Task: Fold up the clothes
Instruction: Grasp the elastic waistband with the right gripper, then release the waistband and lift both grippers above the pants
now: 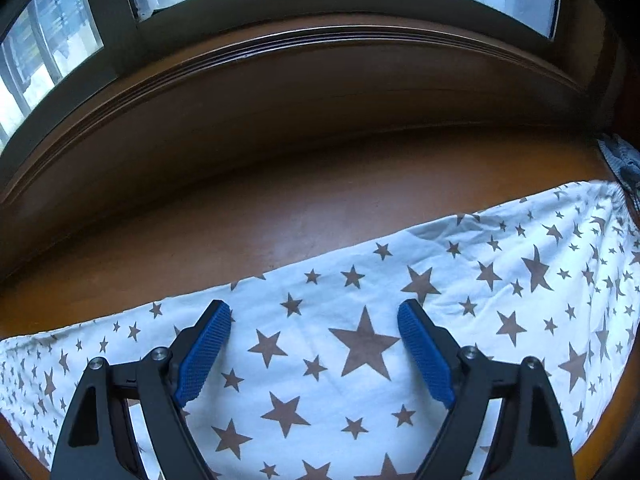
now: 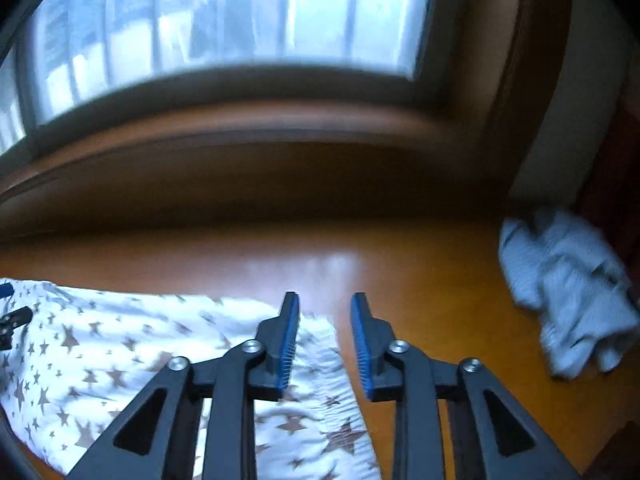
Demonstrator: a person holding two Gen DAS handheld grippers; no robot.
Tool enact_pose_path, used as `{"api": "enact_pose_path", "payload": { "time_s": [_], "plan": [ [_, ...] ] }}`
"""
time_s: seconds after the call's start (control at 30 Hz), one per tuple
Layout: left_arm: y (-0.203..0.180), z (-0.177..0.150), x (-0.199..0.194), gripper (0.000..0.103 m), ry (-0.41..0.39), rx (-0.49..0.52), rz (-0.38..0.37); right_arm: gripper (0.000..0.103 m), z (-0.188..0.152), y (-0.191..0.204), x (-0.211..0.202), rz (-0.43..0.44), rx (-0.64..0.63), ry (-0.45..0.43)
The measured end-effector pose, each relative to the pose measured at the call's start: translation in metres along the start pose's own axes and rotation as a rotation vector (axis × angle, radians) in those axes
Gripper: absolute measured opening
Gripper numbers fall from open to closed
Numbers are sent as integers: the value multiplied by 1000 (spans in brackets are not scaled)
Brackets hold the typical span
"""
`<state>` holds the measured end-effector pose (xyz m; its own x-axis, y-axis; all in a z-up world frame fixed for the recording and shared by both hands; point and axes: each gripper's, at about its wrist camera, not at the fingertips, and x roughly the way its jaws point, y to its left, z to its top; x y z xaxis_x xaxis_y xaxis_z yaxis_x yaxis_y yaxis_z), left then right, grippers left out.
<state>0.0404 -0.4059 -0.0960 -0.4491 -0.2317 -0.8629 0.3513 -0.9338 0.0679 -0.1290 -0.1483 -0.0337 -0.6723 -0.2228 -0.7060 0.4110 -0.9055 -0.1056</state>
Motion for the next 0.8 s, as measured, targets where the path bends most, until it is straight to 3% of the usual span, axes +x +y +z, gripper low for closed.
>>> {"api": "enact_pose_path", "payload": {
  "time_s": [0.07, 0.17, 0.4, 0.5, 0.67, 0.8],
  "plan": [
    [-5, 0, -1, 88, 2, -3, 9, 38, 2, 9, -3, 78, -28, -7],
    [-11, 2, -2, 91, 1, 5, 21, 38, -10, 21, 16, 137, -60, 69],
    [-26, 10, -3, 90, 10, 33, 9, 38, -37, 24, 30, 98, -57, 122],
    [-27, 6, -18, 88, -27, 51, 19, 38, -34, 24, 11, 87, -10, 125],
    [-12, -16, -55, 88, -67, 68, -22, 41, -34, 61, -55, 121, -28, 55],
    [-4, -41, -75, 88, -71, 85, -64, 42, -58, 124, -103, 273, -87, 69]
  ]
}}
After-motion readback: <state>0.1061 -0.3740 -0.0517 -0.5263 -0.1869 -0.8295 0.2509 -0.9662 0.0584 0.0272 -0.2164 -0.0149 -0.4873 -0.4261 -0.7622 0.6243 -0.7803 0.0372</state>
